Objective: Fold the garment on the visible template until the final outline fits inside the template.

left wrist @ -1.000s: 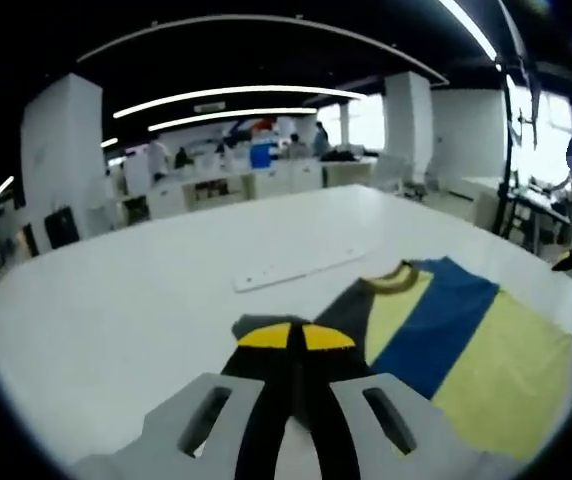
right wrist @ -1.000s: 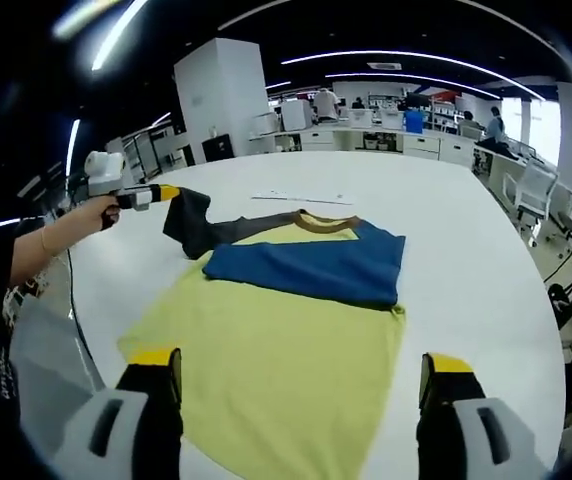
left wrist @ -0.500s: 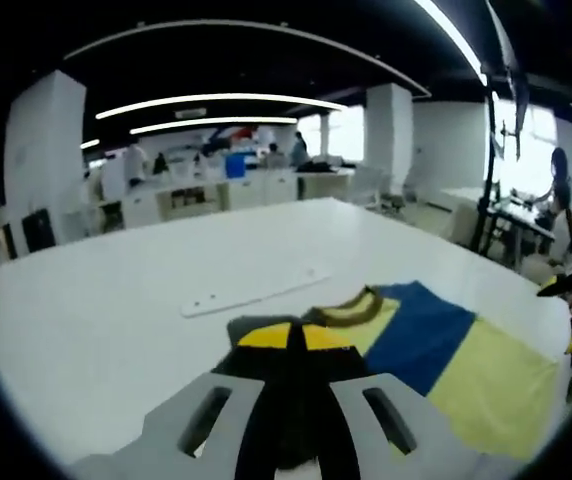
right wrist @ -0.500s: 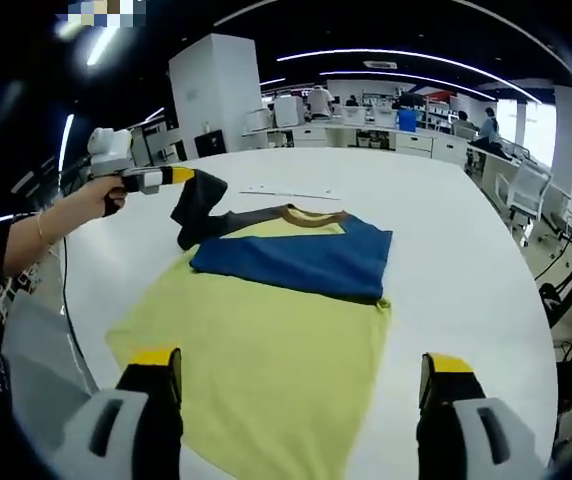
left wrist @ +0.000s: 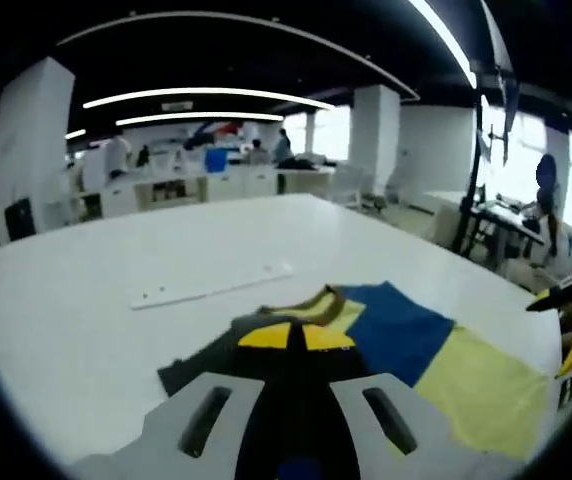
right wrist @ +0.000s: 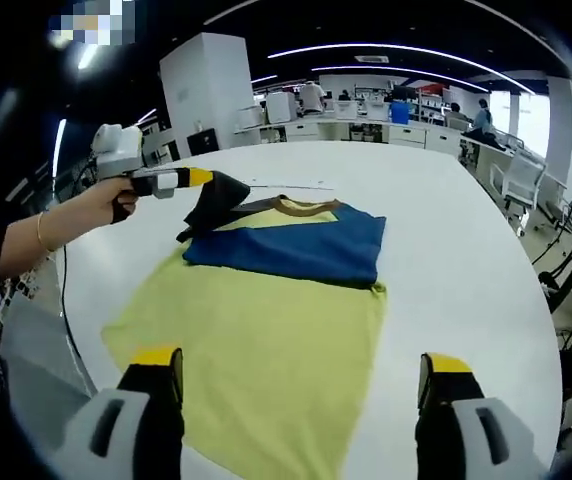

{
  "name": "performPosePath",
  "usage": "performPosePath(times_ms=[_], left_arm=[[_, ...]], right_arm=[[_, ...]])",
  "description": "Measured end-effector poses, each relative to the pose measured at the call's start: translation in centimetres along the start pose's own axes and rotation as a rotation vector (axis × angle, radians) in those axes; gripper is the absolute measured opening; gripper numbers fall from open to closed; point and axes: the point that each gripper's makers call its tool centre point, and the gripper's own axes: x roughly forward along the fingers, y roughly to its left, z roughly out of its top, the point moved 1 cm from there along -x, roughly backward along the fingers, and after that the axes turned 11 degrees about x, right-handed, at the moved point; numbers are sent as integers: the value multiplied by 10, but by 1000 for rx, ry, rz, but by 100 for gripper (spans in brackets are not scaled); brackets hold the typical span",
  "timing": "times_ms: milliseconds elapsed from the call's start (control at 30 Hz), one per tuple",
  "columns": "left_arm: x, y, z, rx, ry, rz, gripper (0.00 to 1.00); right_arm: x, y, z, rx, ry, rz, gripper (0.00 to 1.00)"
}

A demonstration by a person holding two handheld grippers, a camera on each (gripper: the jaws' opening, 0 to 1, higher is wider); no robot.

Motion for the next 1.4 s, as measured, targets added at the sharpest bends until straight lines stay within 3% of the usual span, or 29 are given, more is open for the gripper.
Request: performPosePath(times_ms=[233,533,933,1133,1400], left_arm=[[14,-21,0,11,0,-44,0],[14,-47,-1,56,-7,-117,0],[14,-91,-20,154,30,-256,0],[14,-106,-30,169,48,-300,0],[17,-120,-54,190,109,-346,2]], right_arm=[[2,-4,-1,-13,21,-2,98],[6,0,-1,-12,27,9,98],[3,-2,-9,8,41,7,99],[4,1,-9,13,45,17,99],[6,2,-9,15,49,16,99]])
